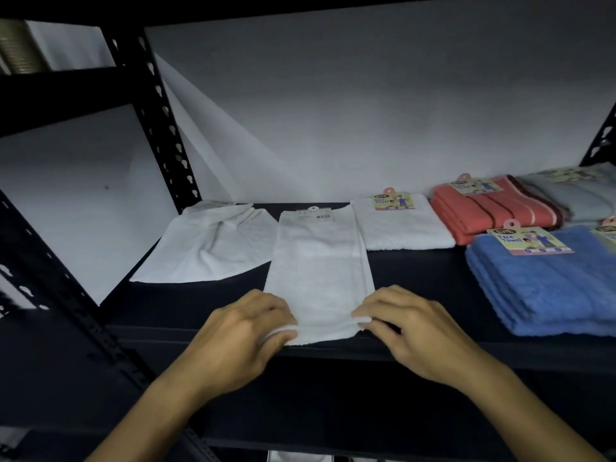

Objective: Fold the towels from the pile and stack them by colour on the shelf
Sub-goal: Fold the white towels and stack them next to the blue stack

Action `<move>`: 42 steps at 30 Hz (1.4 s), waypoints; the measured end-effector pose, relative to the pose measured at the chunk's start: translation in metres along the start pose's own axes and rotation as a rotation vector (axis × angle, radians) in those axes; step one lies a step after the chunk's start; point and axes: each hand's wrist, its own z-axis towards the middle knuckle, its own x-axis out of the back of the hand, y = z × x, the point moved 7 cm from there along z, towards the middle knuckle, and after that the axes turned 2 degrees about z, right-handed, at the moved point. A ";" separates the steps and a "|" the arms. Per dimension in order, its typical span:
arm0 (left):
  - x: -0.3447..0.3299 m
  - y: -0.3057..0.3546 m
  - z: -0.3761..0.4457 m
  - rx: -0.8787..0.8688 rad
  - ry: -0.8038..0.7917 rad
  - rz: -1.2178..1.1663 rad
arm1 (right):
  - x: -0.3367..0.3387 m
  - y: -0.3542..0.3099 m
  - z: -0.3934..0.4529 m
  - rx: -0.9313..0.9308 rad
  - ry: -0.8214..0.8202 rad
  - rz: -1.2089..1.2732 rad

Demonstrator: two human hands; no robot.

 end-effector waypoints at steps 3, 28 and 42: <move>0.003 -0.002 0.002 0.067 0.017 -0.036 | 0.004 0.010 0.012 -0.111 0.026 0.107; 0.001 0.001 -0.001 0.140 -0.073 0.007 | 0.014 0.007 -0.009 -0.709 -0.063 -0.047; 0.015 0.016 -0.035 0.183 0.313 0.308 | 0.002 -0.015 -0.010 0.203 0.109 -0.251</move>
